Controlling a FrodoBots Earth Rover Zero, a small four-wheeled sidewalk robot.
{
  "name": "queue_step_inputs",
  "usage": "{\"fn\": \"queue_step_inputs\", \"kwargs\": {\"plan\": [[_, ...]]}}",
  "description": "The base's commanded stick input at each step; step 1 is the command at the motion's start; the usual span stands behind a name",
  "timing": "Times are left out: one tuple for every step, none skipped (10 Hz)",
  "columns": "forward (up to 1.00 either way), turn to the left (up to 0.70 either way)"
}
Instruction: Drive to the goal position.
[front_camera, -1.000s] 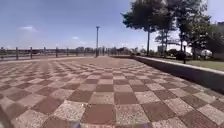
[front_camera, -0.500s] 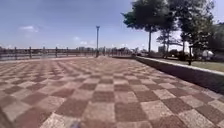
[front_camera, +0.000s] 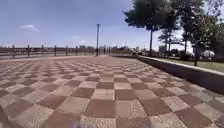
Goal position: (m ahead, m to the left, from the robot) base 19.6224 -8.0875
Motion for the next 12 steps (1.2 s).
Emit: {"fn": "queue_step_inputs", "kwargs": {"plan": [[0.7, 0.0], [0.7, 0.0], [0.7, 0.0], [0.7, 0.0], [0.7, 0.0], [0.7, 0.0], [0.7, -0.27], [0.7, -0.32], [0.7, 0.0], [0.7, 0.0], [0.7, 0.0], [0.7, 0.0]]}}
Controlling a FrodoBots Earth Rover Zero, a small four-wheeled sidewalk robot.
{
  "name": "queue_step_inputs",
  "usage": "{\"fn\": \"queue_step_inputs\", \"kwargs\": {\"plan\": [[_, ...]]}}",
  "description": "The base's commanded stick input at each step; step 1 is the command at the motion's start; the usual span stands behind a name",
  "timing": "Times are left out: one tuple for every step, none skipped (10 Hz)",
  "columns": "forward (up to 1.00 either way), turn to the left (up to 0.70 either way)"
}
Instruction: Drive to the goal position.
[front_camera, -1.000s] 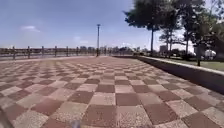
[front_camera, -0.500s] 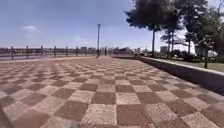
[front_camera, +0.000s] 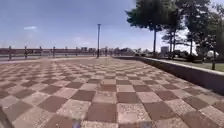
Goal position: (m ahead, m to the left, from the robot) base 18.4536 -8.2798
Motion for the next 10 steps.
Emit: {"fn": "queue_step_inputs", "kwargs": {"plan": [[0.7, 0.0], [0.7, 0.0], [0.7, 0.0], [0.7, 0.0], [0.7, 0.0], [0.7, 0.0], [0.7, 0.0], [0.7, 0.0], [0.7, 0.0], [0.7, 0.0]]}}
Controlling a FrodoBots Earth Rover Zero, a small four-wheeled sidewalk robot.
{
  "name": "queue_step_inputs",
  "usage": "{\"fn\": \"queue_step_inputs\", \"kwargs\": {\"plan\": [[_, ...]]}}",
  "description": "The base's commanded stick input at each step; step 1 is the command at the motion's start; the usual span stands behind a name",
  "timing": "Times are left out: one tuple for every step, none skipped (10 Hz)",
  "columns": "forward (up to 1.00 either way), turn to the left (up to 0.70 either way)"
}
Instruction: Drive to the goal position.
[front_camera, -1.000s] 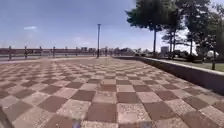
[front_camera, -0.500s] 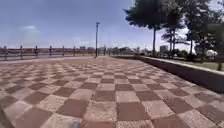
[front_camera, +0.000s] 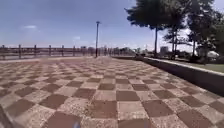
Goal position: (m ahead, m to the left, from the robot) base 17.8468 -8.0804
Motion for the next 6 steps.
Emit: {"fn": "queue_step_inputs", "kwargs": {"plan": [[0.7, 0.0], [0.7, 0.0], [0.7, 0.0], [0.7, 0.0], [0.7, 0.0], [0.7, 0.0]]}}
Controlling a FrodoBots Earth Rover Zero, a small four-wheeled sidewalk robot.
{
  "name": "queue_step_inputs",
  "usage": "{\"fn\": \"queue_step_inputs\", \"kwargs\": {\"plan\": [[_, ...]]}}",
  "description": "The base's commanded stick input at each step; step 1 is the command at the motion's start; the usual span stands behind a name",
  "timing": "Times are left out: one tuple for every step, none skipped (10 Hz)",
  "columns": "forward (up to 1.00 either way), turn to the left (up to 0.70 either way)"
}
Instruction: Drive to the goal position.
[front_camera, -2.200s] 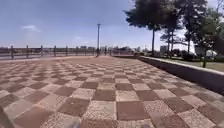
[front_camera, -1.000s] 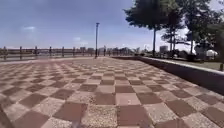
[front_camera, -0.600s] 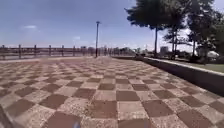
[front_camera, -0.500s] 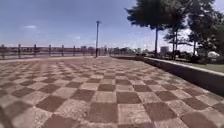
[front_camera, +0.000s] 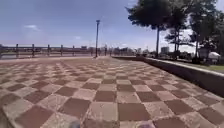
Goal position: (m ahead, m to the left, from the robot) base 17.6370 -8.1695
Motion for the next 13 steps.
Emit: {"fn": "queue_step_inputs", "kwargs": {"plan": [[0.7, 0.0], [0.7, 0.0], [0.7, 0.0], [0.7, 0.0], [0.7, 0.0], [0.7, 0.0], [0.7, 0.0], [0.7, 0.0], [0.7, 0.0], [0.7, 0.0], [0.7, 0.0], [0.7, 0.0], [0.7, 0.0]]}}
